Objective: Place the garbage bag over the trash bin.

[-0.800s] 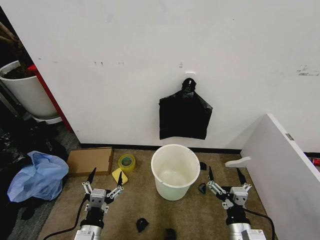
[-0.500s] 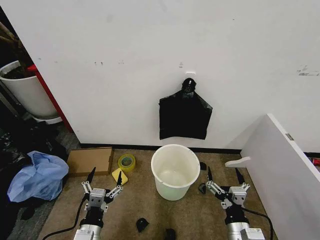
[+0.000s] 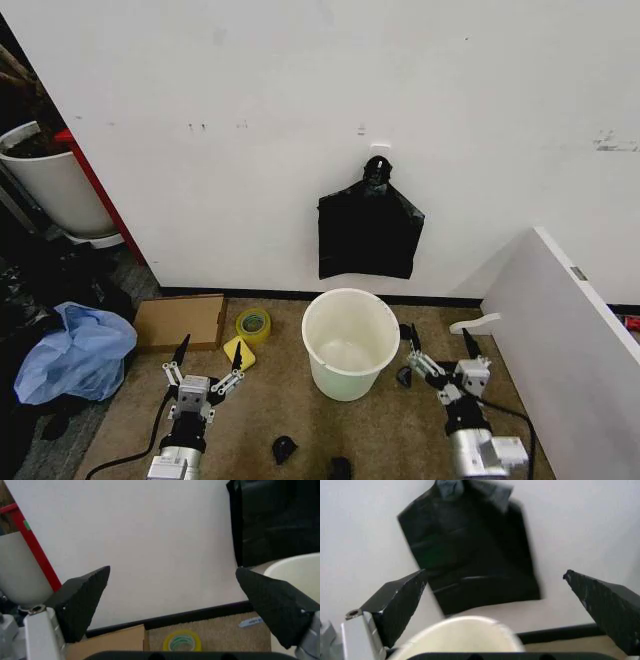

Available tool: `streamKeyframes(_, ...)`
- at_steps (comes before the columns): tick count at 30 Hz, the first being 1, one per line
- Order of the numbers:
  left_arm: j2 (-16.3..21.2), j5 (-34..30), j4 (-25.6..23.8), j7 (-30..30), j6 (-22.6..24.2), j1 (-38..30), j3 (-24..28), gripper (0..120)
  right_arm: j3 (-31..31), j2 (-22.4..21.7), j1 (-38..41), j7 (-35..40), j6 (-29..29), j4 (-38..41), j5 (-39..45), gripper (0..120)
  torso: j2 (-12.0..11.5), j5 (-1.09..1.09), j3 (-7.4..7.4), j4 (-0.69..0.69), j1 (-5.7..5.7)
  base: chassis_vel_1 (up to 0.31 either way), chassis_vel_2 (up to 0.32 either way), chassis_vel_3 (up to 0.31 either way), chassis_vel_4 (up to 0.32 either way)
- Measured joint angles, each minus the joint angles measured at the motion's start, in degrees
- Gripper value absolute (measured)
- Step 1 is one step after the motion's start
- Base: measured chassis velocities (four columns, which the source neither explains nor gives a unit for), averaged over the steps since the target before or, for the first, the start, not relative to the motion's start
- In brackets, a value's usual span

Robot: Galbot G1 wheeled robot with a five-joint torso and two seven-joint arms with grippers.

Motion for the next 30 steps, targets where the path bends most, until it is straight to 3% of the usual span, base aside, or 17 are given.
streamKeyframes(7, 0.0, 0.6, 0.1, 0.2, -0.8, 0.7, -1.1, 99, -5.0, -2.8, 11.7, 0.0, -7.3, -3.0, 20.9, 100, 0.0, -0.02, 0.0, 0.0, 0.0, 0.0, 0.0, 0.0, 0.0)
streamKeyframes(13, -1.8, 3.5, 1.2, 0.3, -2.0, 2.0, -0.8, 99, -4.4, -0.3, 27.5, -0.5, -11.6, -11.7, 39.2, 100, 0.0, -0.02, 0.0, 0.01, 0.0, 0.0, 0.0, 0.0, 0.0)
streamKeyframes(19, -3.1, 4.7, 1.3, 0.3, -2.1, 2.6, -1.2, 99, -2.5, 1.8, 35.9, -2.2, -12.0, -19.6, 47.7, 100, 0.0, -0.01, 0.0, 0.0, 0.0, 0.0, 0.0, 0.0, 0.0)
streamKeyframes(30, -4.7, 5.6, 0.8, 0.2, -2.2, 4.2, -1.4, 99, 0.9, 5.8, 45.4, -7.1, -12.2, -29.6, 53.0, 100, 0.0, -0.02, 0.0, 0.0, 0.0, 0.0, 0.0, 0.0, 0.0)
